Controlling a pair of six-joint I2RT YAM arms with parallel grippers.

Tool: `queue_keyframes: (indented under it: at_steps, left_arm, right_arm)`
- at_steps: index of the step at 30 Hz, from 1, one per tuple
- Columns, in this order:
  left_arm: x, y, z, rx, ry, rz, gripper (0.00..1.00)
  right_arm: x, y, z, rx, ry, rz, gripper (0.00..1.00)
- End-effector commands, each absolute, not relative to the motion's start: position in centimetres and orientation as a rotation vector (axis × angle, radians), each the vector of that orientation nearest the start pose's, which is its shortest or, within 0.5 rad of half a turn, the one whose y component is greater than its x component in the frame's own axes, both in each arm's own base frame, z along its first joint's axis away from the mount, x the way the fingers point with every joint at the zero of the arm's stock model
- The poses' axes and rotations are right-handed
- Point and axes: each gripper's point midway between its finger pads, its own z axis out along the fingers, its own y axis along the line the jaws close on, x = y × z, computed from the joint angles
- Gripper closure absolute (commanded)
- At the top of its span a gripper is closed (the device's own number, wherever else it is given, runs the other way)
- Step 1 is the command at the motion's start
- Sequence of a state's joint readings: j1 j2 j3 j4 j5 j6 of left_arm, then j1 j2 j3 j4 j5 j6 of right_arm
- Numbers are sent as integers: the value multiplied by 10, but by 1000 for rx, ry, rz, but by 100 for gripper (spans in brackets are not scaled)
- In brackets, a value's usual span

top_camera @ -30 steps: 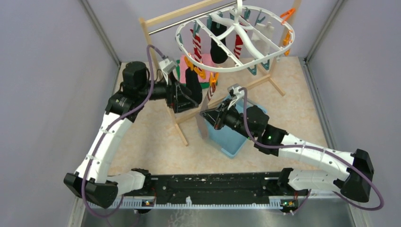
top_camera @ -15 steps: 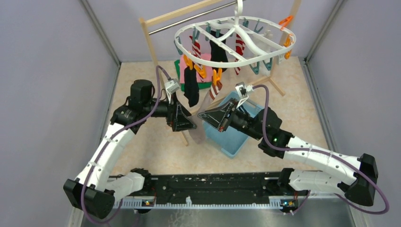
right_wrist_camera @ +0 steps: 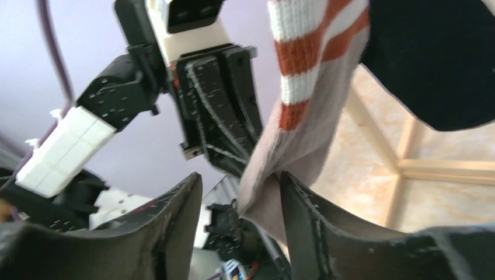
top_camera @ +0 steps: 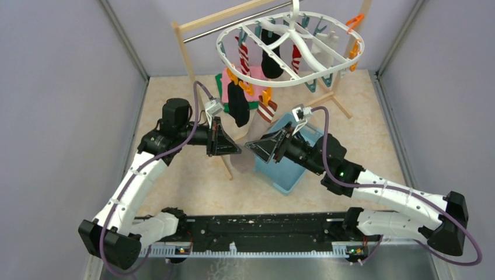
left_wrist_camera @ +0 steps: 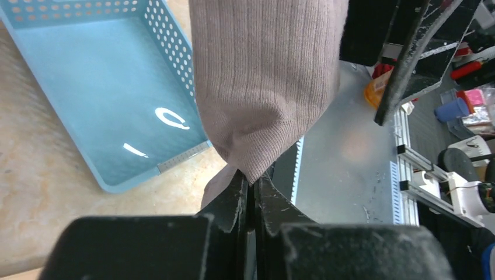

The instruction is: Remove the socks clipped to the hanger

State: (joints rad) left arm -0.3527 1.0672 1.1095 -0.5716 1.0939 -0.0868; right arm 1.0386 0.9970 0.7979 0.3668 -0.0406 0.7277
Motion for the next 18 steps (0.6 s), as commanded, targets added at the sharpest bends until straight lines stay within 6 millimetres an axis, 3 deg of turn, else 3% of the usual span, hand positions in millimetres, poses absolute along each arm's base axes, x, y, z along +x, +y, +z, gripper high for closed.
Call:
queue_keyframes:
  at_steps: [1, 3, 9, 18]
  left_arm:
    - [191, -237, 317, 931, 1789, -1309, 98]
    - [197, -237, 316, 916, 1797, -1277, 100]
    - [202, -242, 310, 913, 1816, -1260, 100]
    - [202, -246, 311, 942, 1808, -1254, 100]
  right_arm:
    - [183, 320, 383, -193, 1497, 1297, 40]
    - [191, 312, 399, -187, 1476, 1221, 34]
    - [213, 294, 421, -198, 1454, 995, 20]
    - [234, 291, 461, -299, 1367, 824, 21]
